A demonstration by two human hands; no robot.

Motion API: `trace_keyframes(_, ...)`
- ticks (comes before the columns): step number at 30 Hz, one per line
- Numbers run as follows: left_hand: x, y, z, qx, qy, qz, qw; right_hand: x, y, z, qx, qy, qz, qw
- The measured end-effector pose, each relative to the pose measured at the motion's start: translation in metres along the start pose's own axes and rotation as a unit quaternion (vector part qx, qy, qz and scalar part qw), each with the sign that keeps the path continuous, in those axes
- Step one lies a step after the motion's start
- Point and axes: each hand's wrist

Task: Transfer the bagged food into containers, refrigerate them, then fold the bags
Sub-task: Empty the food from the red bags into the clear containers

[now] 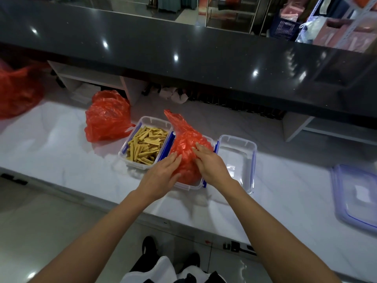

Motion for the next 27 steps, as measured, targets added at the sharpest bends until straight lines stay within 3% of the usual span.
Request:
trace_keyframes(2,0.001,-0.005,0.001,-0.028,0.012,0.01,1.0,0.002,0.001,0.006,-0.003,-0.045,-0.002,0.999)
trace_keyframes(8,-0.002,-0.023,0.031,-0.166,0.073,0.02,0.983,0.019,0.004,0.031,-0.11,-0.164,0.041,0.98)
trace_keyframes(14,-0.017,-0.04,0.062,-0.235,0.113,0.039,0.965,0.027,-0.006,0.055,-0.163,-0.211,0.058,0.962)
trace_keyframes(19,-0.017,-0.036,0.055,-0.21,0.105,0.066,0.97,0.015,-0.008,0.048,-0.108,-0.171,0.037,0.979)
trace_keyframes(24,-0.013,-0.029,0.05,-0.258,0.135,0.099,0.952,0.002,-0.008,0.033,-0.14,-0.146,0.03,0.979)
trace_keyframes(27,-0.007,-0.025,0.037,-0.231,0.114,0.063,0.964,-0.008,-0.007,0.017,-0.062,-0.052,0.034,0.996)
Point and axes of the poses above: each hand's wrist, its own y-axis away from the middle knuckle, its own z-axis out of the back of the hand, x = y × z, and after that the axes turned 7 degrees about -y, right-handed
